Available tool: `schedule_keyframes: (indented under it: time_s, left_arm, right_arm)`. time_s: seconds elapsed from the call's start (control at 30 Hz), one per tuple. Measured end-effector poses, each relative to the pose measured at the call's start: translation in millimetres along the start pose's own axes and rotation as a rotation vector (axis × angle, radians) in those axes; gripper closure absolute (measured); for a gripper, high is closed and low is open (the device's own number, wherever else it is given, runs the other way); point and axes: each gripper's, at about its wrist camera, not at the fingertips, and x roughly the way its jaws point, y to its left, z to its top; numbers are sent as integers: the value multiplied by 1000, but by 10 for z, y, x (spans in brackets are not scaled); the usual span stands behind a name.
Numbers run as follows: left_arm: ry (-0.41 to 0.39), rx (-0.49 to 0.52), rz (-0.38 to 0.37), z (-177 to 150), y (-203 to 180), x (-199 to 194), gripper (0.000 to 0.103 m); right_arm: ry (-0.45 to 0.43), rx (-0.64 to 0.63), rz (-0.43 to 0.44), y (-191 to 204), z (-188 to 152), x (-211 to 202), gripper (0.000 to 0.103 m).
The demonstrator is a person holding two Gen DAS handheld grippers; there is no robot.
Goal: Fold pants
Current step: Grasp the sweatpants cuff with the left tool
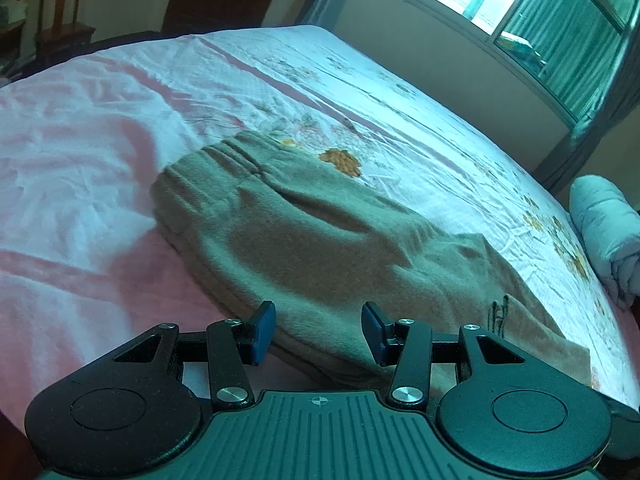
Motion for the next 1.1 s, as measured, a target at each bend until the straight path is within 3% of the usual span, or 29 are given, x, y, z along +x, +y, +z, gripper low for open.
schedule_keyframes:
  time_s: [0.1, 0.17, 0.27, 0.43, 0.53, 0.73, 0.87, 0.93, 0.97, 1.0, 1.1]
  left_arm:
    - [-31, -66, 34, 13, 124, -105, 53]
    - [-49, -136, 88, 26, 257, -151, 41]
    - [-52, -260, 116, 36, 473, -140, 38]
    - [10, -481, 57, 46, 754, 229, 37]
    - [-13, -593, -34, 17, 860, 430, 37]
    - [-42, -633, -73, 117, 950, 715, 35]
    - [-67, -679, -112, 161, 984, 860, 29]
    - [-109, -711, -128, 144, 994, 884, 32]
    - [-119, -706, -128, 144, 972, 901, 51]
    - [-120, -691, -132, 134, 957, 917, 56]
    - [-148, -694, -149, 91, 948, 892, 62]
  right_arm:
    - [-55, 61, 56, -92, 114, -172, 57]
    - [-80, 89, 37, -220, 164, -231, 57]
    - [-104, 154, -11, -471, 148, -245, 57]
    - [-103, 272, -90, -970, 26, -302, 56]
    - [-109, 341, -104, -1169, -87, -377, 56]
    - [-107, 367, -113, -1313, -216, -423, 56]
    - [-95, 365, -106, -1307, -256, -394, 56]
    - [-93, 363, -105, -1295, -273, -381, 56]
    - [-90, 363, -106, -1291, -272, -375, 56]
    - [-89, 363, -106, -1289, -273, -372, 56]
    - [-93, 346, -116, -1281, -248, -368, 56]
